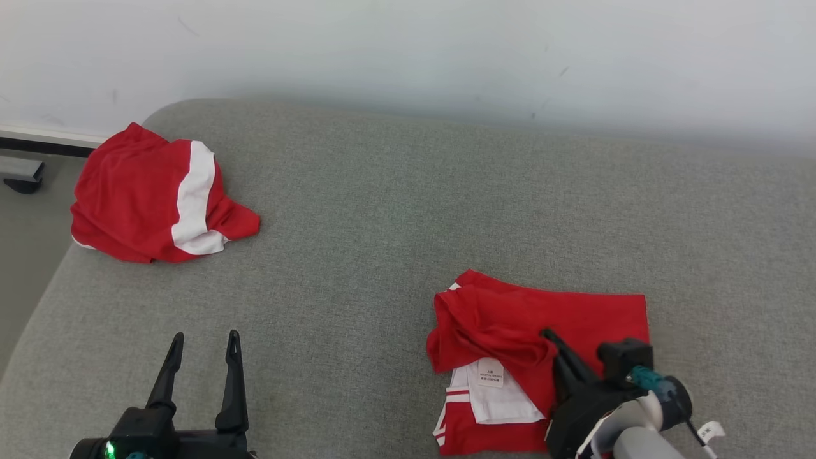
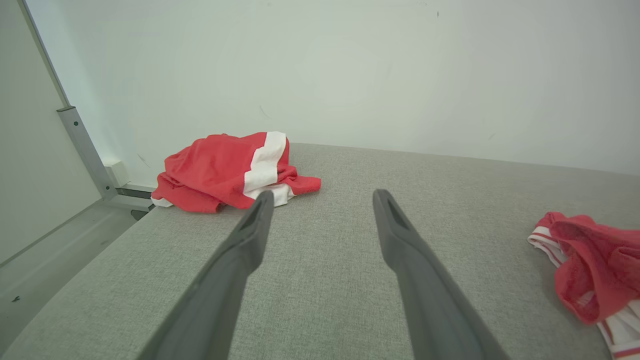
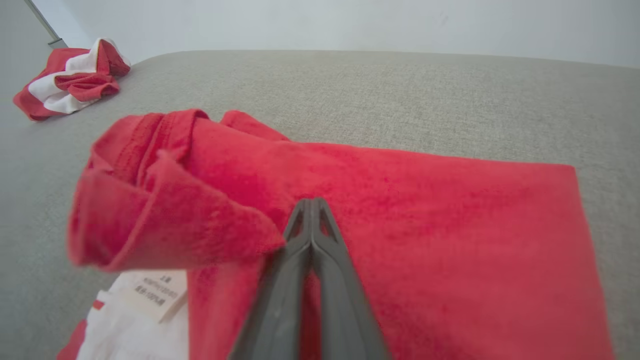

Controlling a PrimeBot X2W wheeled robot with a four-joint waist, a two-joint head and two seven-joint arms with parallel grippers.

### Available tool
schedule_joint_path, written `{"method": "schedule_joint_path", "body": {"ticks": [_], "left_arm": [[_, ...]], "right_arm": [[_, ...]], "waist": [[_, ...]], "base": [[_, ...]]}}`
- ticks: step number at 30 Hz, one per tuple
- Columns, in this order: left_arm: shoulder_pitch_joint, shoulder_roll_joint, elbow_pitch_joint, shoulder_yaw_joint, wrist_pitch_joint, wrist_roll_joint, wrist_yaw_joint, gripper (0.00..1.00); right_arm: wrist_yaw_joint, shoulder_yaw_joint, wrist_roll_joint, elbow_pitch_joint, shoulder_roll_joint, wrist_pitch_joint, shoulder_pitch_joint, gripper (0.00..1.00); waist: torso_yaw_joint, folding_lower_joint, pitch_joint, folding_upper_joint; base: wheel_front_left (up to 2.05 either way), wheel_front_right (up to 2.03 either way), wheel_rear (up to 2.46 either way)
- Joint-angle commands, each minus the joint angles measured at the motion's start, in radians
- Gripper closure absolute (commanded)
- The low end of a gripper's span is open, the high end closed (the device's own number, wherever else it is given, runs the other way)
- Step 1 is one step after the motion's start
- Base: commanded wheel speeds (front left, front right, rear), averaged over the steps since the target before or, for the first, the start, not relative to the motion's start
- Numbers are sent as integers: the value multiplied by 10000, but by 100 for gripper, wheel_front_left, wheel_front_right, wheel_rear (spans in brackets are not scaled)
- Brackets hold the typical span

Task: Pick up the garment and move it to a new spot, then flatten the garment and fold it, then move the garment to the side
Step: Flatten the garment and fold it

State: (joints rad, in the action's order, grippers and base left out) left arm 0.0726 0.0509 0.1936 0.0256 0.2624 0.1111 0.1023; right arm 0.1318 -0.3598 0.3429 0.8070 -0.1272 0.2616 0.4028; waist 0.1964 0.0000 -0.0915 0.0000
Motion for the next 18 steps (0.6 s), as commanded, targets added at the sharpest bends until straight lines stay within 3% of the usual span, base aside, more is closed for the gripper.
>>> {"method": "schedule_joint_path", "body": {"ticks": [1,14,18], "left_arm": [[108,-10,14,-8,34,17,-38,0],[128,-10,73,-135,34,47,-10,0],[123,-10,103,-136,34,34,-9,0]], "right_arm": [[-20,-143,-37,-101,124,42,-168,100],[-20,-2136,718,-855,719,43,-964,100],[-20,-2325,998,-1044,754,45,-922,100]], "waist": [[13,0,14,0],[108,0,33,0],[66,0,72,0]], "base": [[0,0,0],[0,0,0],[0,0,0]]}}
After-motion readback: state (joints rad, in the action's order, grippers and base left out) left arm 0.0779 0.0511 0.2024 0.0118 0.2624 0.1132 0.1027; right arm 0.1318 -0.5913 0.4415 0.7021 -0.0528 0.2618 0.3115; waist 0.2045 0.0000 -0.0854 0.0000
